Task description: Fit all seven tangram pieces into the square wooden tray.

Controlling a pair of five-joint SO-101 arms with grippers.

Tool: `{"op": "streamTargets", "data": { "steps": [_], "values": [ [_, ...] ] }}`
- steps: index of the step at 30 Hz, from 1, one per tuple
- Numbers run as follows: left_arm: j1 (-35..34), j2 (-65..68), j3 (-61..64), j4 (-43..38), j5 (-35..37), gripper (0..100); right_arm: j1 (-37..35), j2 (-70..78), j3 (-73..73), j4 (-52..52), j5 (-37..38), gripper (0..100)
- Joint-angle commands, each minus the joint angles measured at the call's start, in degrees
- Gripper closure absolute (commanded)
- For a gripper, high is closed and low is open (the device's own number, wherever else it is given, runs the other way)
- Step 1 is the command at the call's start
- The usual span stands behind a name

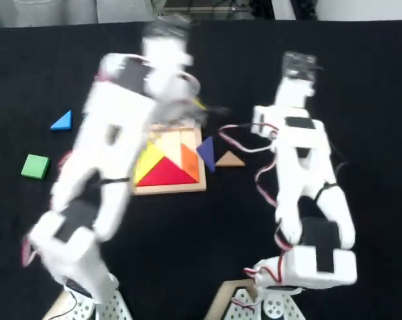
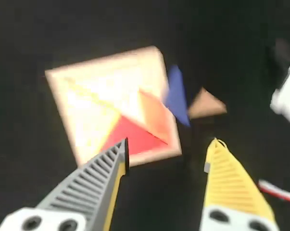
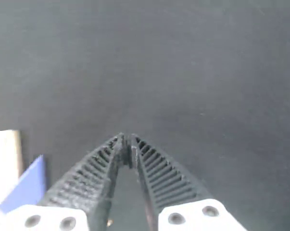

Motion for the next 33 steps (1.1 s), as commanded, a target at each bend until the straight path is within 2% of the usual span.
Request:
{"op": "streamTargets", "data": {
  "steps": [1,6,9,13,16,21,24,28,33],
  "values": [
    [-12.0,-23.3,3.2,0.9,-4.8,73,-6.8,-8.0,-4.0,6.9,5.1,98.7],
    [-28.5,-36.8,22.4,-1.2,-7.9,73,-14.9,-10.8,-2.2,12.9,11.8,98.5],
    [-33.8,-39.5,39.1,-6.2,-12.0,73,-16.9,-10.0,-1.3,13.3,12.0,97.2],
    [-37.2,-43.5,61.8,-20.6,-12.0,73,-18.0,-8.4,-2.2,15.7,10.1,80.9],
    [-38.6,-49.2,76.3,-28.7,-8.9,73,-20.8,-7.4,-3.7,18.6,5.7,72.4],
    [-38.8,-58.6,96.0,-43.7,-5.9,73,-27.4,-2.7,-5.5,19.4,4.7,72.3],
    [-38.8,-62.2,103.3,-50.9,-5.8,73,-27.8,2.6,-8.3,19.3,4.6,72.3],
    [-37.4,-63.4,108.3,-55.4,-5.9,73,-25.9,9.9,-14.5,19.9,1.1,72.2],
    [-34.3,-63.4,109.1,-55.2,-6.1,73,-25.1,15.3,-19.4,22.2,0.9,72.2]
  ]
}}
